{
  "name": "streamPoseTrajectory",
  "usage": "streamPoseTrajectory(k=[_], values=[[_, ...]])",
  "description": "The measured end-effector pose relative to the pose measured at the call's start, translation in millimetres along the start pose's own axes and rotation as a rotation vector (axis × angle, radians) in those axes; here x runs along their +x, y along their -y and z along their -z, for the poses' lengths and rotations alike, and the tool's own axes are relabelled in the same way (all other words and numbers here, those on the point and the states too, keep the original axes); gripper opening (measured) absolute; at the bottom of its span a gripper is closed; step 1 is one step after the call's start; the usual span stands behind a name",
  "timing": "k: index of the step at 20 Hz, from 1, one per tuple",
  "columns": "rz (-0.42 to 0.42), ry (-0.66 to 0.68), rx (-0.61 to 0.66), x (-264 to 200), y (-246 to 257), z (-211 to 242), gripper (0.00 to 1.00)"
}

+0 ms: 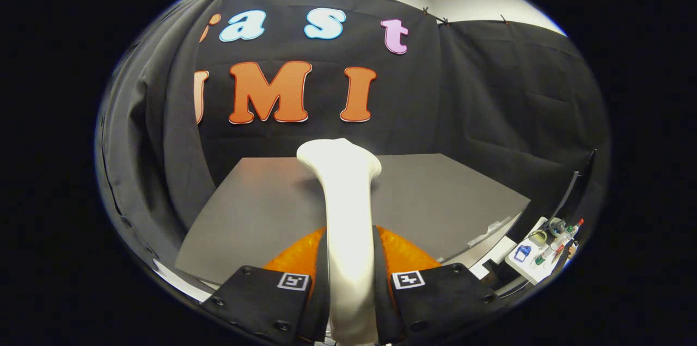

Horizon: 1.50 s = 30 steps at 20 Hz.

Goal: Iron the clothes twice with a garment steamer, once on the left side and once on the right side.

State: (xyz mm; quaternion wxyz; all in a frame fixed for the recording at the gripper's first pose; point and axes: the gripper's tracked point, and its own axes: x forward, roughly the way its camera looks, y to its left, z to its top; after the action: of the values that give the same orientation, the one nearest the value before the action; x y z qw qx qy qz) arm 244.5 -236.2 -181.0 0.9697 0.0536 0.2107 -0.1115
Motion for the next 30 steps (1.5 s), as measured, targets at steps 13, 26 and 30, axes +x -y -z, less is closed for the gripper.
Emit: streamPoseTrajectory(k=[13,26,30], values=[[-0.009,0.314,-0.073,-148.4,-14.3,-52.2,0.41],[-0.044,0.428,-0.109,-247.0,-152.6,-102.9,0.41],[-0.082,0.462,-0.116,-264.5,-204.8,-108.3,0.41]])
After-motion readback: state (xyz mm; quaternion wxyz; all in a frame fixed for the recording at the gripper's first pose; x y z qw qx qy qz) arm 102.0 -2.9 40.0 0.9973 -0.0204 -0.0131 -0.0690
